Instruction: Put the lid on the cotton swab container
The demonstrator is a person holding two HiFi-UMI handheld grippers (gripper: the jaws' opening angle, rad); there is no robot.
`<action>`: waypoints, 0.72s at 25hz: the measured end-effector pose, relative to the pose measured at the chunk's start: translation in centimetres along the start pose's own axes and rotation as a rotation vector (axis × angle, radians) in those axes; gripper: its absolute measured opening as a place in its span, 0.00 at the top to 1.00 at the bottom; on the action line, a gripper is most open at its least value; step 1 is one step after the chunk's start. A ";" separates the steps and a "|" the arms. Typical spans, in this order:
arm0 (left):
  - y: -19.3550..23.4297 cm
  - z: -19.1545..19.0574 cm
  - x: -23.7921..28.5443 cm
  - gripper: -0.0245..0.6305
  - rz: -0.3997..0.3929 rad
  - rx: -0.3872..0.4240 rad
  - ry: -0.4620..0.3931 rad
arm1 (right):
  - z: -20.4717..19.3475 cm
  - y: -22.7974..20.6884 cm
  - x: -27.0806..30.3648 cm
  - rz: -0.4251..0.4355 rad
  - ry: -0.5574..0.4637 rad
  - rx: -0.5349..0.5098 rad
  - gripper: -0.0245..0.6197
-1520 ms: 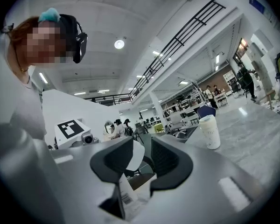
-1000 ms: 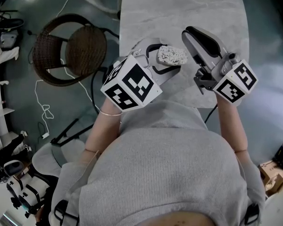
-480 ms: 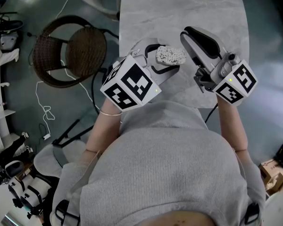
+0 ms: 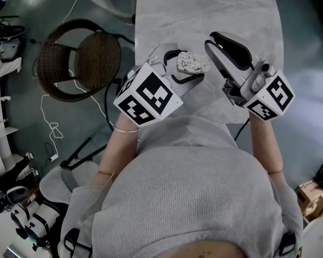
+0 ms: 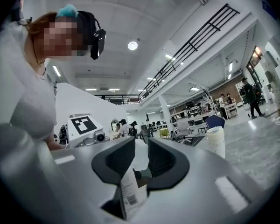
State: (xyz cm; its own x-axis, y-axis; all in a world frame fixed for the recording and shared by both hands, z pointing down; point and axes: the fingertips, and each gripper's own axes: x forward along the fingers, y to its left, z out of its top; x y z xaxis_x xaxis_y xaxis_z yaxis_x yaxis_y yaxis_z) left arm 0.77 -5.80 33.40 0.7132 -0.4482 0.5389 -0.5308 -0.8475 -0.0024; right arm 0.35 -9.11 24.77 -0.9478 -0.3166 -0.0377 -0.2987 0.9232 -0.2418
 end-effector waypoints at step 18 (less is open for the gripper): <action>-0.1 0.4 -0.2 0.55 0.010 -0.016 -0.005 | 0.4 2.1 -0.8 0.084 0.007 -0.137 0.83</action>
State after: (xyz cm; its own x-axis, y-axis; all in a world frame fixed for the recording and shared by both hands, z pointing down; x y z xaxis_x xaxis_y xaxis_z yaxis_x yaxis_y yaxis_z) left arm 0.82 -5.76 32.92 0.7105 -0.4580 0.5343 -0.5451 -0.8384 0.0061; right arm 0.56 -6.96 23.89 -0.9708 -0.2358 -0.0452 -0.2302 0.9677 -0.1031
